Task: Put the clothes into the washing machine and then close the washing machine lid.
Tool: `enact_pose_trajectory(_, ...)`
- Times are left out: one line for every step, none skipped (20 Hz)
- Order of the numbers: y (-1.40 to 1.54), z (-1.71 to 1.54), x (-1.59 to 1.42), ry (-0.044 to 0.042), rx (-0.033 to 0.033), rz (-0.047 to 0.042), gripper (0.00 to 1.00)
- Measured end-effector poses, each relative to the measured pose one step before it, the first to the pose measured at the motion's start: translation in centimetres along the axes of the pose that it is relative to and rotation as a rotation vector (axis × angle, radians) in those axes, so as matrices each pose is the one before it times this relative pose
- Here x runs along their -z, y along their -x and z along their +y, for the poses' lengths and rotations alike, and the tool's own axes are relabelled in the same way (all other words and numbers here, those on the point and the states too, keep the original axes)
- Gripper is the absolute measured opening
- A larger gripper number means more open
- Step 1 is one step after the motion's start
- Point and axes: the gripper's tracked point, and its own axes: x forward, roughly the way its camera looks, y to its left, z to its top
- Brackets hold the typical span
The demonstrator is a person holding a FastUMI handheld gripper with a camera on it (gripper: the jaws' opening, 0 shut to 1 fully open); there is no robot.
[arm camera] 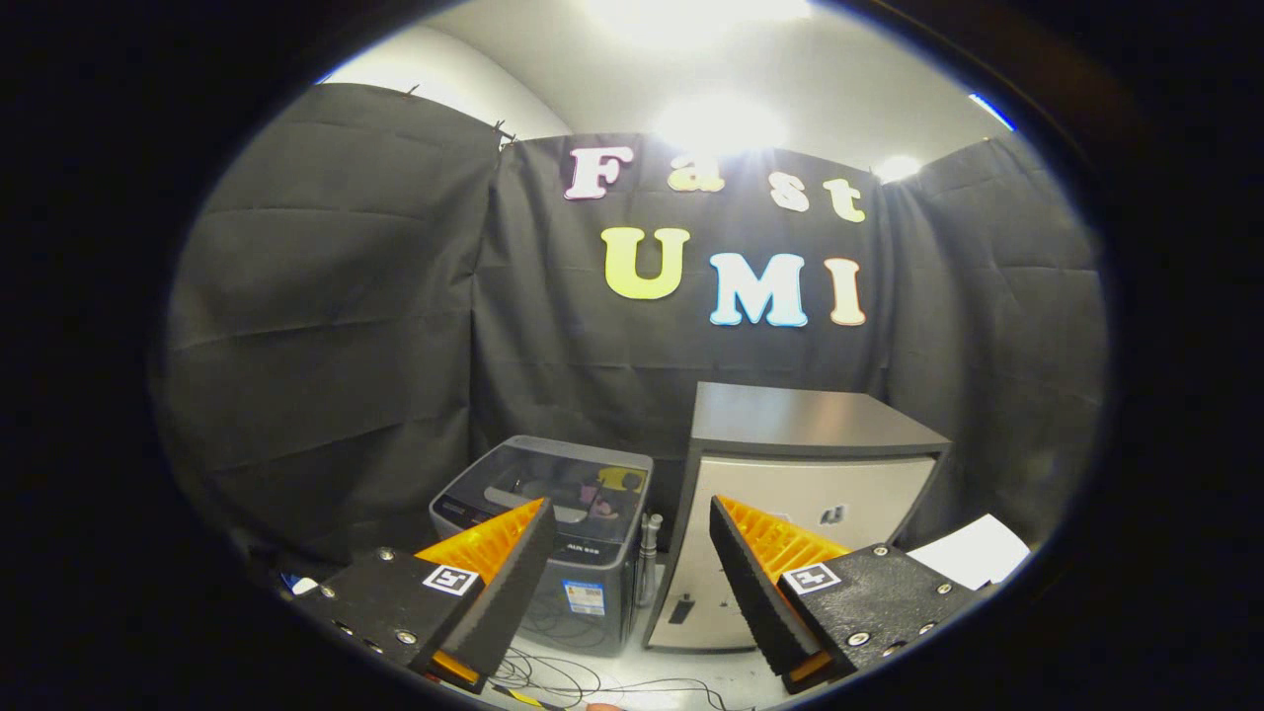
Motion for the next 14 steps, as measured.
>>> enact_pose_trajectory(1.337, -0.449, 0.211, -0.00925, 0.00326, 0.00242, 0.96)
enact_pose_trajectory(1.263, -0.399, -0.141, -0.00834, 0.00637, -0.00721, 0.96)
enact_pose_trajectory(1.057, -0.339, -0.148, -0.0085, 0.00788, -0.0085, 0.96)
enact_pose_trajectory(0.983, -0.278, -0.085, -0.00787, 0.01051, -0.00355, 0.96)
enact_pose_trajectory(0.742, -0.352, 0.087, -0.00885, 0.01305, -0.00351, 0.96)
enact_pose_trajectory(1.043, -0.055, -0.135, -0.00626, 0.00738, -0.0086, 0.96)
enact_pose_trajectory(0.811, -0.018, -0.339, -0.0036, 0.00847, -0.01154, 0.96)
enact_pose_trajectory(0.771, -0.153, -0.232, -0.00586, 0.01263, -0.01327, 0.96)
enact_pose_trajectory(0.825, -0.022, -0.227, -0.00744, 0.01114, -0.01184, 0.96)
enact_pose_trajectory(0.785, -0.103, -0.217, -0.00585, 0.01516, -0.01304, 0.96)
enact_pose_trajectory(0.717, 0.113, -0.161, -0.00441, 0.01199, -0.01058, 0.96)
enact_pose_trajectory(0.834, 0.079, 0.033, -0.00383, 0.01247, -0.00485, 0.96)
enact_pose_trajectory(0.726, 0.047, -0.048, -0.00352, 0.01179, -0.0099, 0.96)
enact_pose_trajectory(0.751, 0.136, -0.002, -0.00541, 0.00706, -0.00697, 0.96)
